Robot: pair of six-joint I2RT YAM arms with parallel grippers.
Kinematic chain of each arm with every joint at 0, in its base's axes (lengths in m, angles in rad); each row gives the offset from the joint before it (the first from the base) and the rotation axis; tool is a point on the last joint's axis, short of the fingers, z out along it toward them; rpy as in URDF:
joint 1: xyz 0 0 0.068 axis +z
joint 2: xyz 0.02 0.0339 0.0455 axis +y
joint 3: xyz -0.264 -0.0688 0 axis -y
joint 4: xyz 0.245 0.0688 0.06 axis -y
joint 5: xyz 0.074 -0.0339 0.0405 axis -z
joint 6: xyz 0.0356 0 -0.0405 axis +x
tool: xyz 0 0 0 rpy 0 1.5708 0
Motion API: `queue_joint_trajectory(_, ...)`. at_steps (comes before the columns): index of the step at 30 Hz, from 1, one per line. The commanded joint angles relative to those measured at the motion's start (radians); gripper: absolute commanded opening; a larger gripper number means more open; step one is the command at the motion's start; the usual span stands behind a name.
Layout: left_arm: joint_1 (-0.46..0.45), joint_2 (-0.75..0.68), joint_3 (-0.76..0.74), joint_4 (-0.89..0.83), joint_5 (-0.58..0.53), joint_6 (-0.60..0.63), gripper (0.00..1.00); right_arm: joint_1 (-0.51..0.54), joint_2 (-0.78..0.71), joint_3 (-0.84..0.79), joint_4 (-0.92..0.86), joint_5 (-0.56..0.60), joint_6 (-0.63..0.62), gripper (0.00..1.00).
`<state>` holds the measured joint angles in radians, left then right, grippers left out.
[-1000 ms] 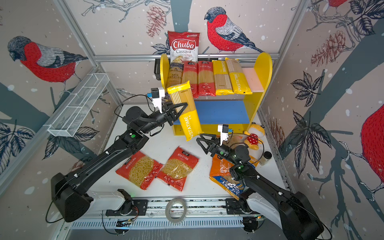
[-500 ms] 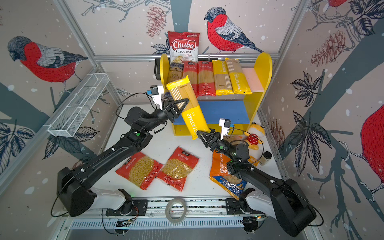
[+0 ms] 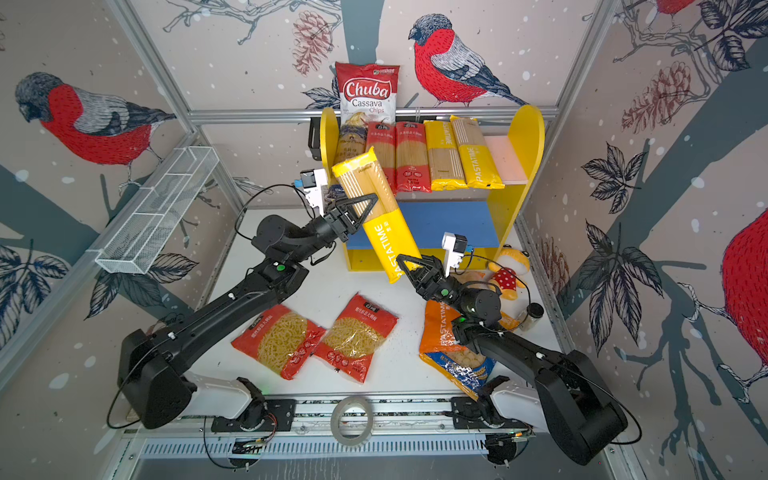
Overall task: Place and organize the pasta boxes and bags onto the shelf
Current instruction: 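Raise the yellow pack toward the shelf top with both grippers, then push the pack onto the shelf with the right gripper while the left releases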
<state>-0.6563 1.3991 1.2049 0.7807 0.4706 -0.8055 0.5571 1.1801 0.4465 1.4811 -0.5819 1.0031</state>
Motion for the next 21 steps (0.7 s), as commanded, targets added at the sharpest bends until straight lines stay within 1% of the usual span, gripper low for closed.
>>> queue_joint_trajectory(1,0.000,-0.002,0.016,0.095,-0.010,0.032,0.25,0.001,-0.005,0.022,0.093,0.036,0.023,0.09)
queue_joint_trajectory(3,0.000,-0.008,0.015,0.083,-0.016,0.038,0.35,0.000,-0.002,0.037,0.093,0.036,0.019,0.08)
queue_joint_trajectory(7,-0.001,-0.021,-0.003,0.077,-0.024,0.049,0.48,-0.012,0.000,0.095,0.073,0.045,0.008,0.05)
queue_joint_trajectory(10,0.000,-0.028,-0.020,0.083,-0.028,0.050,0.56,-0.028,0.004,0.153,0.050,0.057,0.007,0.03)
queue_joint_trajectory(14,0.000,-0.037,-0.038,0.080,-0.031,0.056,0.64,-0.054,0.004,0.240,-0.027,0.076,0.008,0.00)
queue_joint_trajectory(17,0.000,-0.053,-0.064,0.070,-0.035,0.072,0.66,-0.089,-0.011,0.310,-0.152,0.110,0.023,0.00)
queue_joint_trajectory(21,0.000,-0.084,-0.135,0.060,-0.050,0.089,0.66,-0.170,-0.049,0.439,-0.493,0.135,0.025,0.00)
